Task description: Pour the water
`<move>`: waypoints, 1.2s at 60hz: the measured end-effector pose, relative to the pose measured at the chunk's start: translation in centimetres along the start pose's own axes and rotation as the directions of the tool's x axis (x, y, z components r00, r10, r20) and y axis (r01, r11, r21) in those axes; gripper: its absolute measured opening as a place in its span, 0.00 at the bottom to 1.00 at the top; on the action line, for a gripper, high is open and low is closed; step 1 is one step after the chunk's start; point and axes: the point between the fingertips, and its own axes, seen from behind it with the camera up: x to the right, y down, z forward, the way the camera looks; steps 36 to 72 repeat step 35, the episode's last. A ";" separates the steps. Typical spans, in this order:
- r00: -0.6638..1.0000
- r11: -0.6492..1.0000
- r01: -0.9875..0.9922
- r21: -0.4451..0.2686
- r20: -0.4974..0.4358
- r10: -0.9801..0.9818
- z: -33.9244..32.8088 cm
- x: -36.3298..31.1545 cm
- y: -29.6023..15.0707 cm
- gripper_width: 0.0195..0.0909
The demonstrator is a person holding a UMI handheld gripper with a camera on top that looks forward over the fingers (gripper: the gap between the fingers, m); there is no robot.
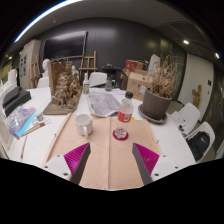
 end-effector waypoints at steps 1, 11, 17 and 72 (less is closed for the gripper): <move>1.000 1.000 0.001 -0.001 0.000 -0.001 -1.0 -0.4 0.2 0.93; 0.999 0.999 -0.026 -0.034 0.020 0.027 -8.3 -4.5 2.9 0.92; 1.000 0.999 -0.014 -0.046 0.027 0.015 -10.9 -6.2 4.3 0.93; 1.000 0.997 -0.003 -0.074 0.019 0.005 -13.3 -7.1 6.1 0.93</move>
